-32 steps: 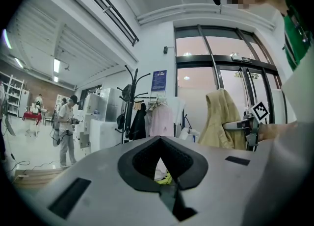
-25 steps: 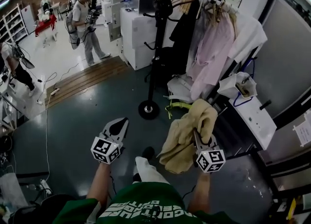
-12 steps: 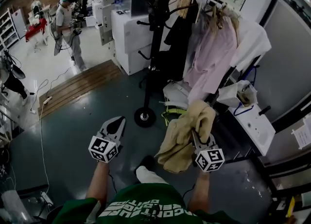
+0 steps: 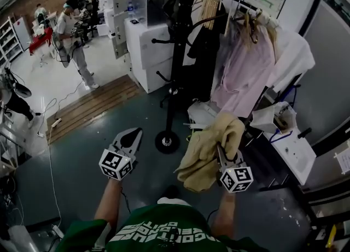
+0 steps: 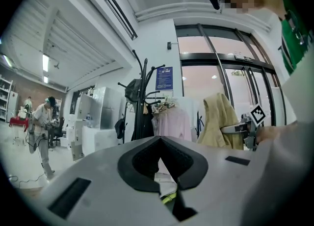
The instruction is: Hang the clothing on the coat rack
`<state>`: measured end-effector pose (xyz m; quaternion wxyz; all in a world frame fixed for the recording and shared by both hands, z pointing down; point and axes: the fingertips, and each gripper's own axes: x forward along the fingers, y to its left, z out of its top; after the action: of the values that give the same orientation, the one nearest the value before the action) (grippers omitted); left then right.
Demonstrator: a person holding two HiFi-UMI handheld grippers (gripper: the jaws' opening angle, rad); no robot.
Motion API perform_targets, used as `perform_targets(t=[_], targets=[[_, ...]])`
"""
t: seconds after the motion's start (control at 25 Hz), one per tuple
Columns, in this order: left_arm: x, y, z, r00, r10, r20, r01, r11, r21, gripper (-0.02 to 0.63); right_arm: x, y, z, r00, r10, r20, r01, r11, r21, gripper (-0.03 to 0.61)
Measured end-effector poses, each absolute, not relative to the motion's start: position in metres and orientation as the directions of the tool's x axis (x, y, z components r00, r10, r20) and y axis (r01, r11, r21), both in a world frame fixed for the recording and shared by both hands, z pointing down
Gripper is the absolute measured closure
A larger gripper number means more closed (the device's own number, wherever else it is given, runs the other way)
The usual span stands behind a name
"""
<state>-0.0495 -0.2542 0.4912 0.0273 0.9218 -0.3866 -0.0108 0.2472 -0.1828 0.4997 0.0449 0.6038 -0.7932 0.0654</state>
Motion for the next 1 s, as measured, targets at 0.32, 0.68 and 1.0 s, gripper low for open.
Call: perform_targets(t=[0.32, 0.68, 1.0], targets=[[-0.03, -0.301, 0.485, 0.726, -0.687, -0.011, -0.686, -0.726, 0.046, 0.609, 0.254, -0.221, 0.494, -0.253, -0.958, 0.134, -0.967, 0.25, -0.039, 0.493], [0.003, -0.32, 0.478, 0.788, -0.615, -0.028, -0.613, -0.788, 0.052, 0.609, 0.261, -0.229, 0.483, -0.213, -0.967, 0.138, -0.977, 0.213, -0.013, 0.494], [0.014, -0.341, 0.463, 0.853, -0.517, -0.065, -0.517, -0.856, 0.023, 0.609, 0.257, -0.229, 0.48, -0.121, -0.983, 0.14, -0.993, 0.121, -0.013, 0.494]])
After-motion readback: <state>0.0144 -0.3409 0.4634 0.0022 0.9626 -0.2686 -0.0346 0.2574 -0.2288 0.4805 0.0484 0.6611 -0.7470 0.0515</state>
